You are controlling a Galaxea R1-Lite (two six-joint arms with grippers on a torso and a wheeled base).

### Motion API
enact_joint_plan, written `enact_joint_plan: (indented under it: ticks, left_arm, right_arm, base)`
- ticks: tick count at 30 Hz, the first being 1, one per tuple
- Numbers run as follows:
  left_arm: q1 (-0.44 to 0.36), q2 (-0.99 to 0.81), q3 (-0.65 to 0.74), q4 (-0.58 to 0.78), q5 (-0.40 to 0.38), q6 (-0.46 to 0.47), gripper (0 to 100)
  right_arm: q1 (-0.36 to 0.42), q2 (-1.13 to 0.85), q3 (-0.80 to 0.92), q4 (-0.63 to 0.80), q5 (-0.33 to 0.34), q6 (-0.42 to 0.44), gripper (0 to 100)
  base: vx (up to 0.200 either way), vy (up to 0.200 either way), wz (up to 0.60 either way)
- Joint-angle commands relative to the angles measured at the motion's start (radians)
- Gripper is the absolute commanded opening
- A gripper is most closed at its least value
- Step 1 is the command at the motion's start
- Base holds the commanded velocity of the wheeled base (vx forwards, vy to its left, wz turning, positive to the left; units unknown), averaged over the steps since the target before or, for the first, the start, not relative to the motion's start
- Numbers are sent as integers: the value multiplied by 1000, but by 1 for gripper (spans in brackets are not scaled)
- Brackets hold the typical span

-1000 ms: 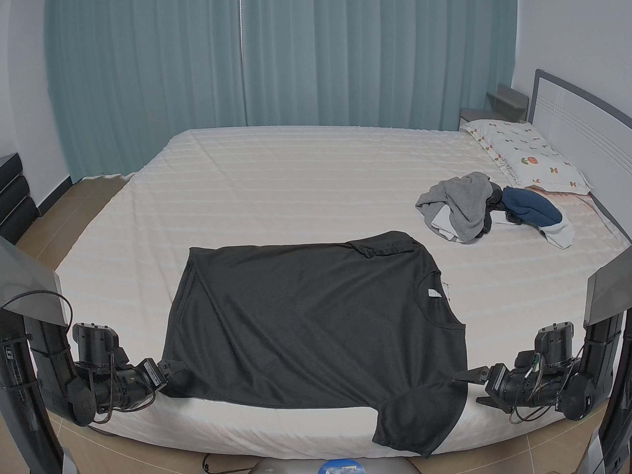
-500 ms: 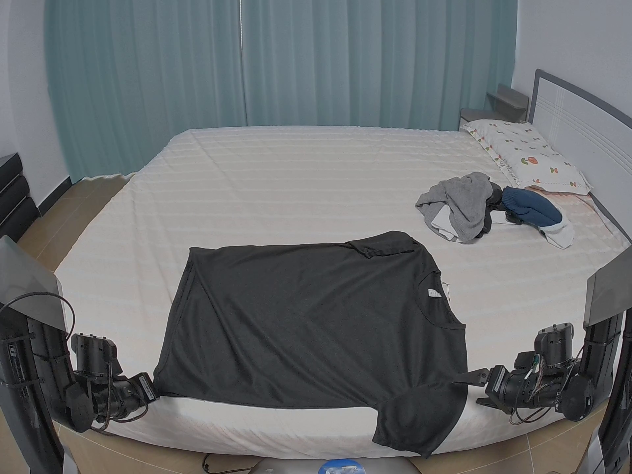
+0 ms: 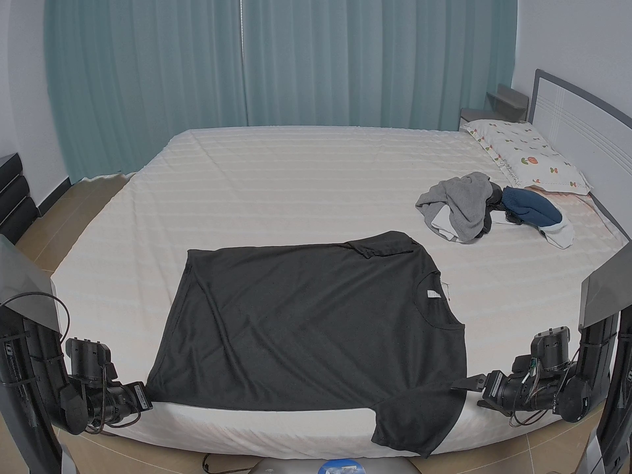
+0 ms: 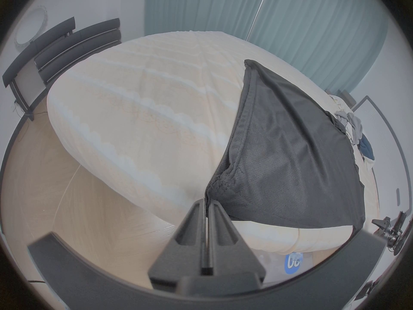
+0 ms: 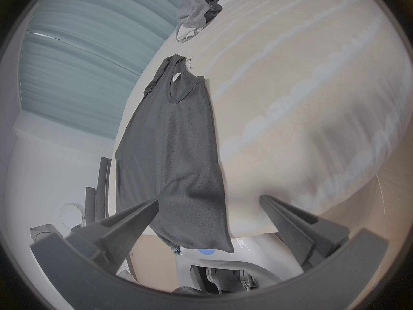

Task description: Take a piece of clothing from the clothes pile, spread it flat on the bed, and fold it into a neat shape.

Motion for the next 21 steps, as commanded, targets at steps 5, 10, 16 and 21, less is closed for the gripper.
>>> enact_joint_plan:
  ticks: [5,10,16,21]
  left_arm:
    - [16,-35,15,94,12,42,0]
    - [13,-39,15,88,8,40,0]
    - [13,-29,15,56,7,36,0]
    - [14,-7,15,22,7,32,0]
  right_arm:
    - [18,39,-39,-21,-38,3,100]
    - [64,92,-53,-81,-93,8,100]
    - [101,165,-65,-196,-167,14,100]
    - [105,188,-113,-208,-218,25,100]
  base:
    - [0,0,0]
    - [0,0,0]
    - [0,0,0]
    - [0,0,0]
